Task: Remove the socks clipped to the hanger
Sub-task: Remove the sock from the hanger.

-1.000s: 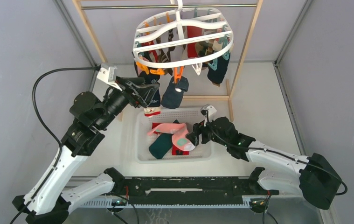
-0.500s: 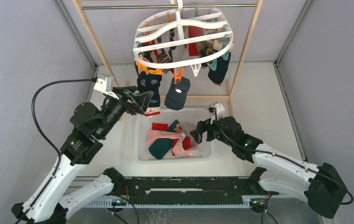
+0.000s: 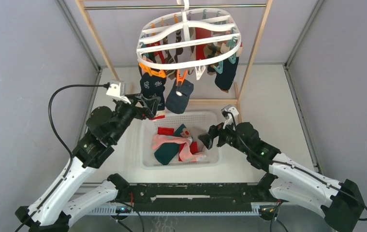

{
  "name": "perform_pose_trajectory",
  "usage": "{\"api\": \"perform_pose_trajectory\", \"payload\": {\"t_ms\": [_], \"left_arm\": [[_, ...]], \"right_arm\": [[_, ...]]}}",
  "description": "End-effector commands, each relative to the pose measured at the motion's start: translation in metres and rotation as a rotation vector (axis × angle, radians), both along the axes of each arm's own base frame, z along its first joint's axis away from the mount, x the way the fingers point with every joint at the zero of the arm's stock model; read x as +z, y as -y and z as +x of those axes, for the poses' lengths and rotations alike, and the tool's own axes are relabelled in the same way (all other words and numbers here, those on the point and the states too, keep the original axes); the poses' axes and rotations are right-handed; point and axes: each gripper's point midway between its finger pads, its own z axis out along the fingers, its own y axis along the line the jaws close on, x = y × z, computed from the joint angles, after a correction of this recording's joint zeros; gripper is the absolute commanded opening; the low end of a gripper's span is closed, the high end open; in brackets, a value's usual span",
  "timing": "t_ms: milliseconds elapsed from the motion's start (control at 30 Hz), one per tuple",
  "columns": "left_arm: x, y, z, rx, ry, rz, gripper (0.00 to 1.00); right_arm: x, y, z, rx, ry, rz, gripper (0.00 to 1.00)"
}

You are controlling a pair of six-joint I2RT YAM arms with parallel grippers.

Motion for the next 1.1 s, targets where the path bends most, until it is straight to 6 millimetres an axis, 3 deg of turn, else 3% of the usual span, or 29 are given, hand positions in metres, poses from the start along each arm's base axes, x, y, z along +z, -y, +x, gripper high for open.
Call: {"api": "perform_pose_trajectory", "payload": {"t_ms": [0,167,467,833,1067], "left_arm": [[0.003,0.0,0.014,0.037,0.048,0.011,0.89],[0.004,0.006,0.023,0.034,0.069,0.029,0.79],[0.009,0.019,0.033,-0.001,0.08,0.046,0.35],[0.011,0.03,0.041,-0.037,0.07,0.055,0.14],[0.016,0.036,0.036,-0.076,0.035,0.051,0.03]], "right_arm": [[0.008,-0.004,-0.008,0.031,-0.009,0.054,0.95],[0.008,-0.005,-0.014,0.047,-0.017,0.062,0.94],[0.005,-0.005,-0.019,0.055,-0.026,0.07,0.93],[0.01,-0.008,-0.026,0.082,-0.023,0.094,0.92],[0.025,-0.025,-0.04,0.162,-0.013,0.161,0.86]]}}
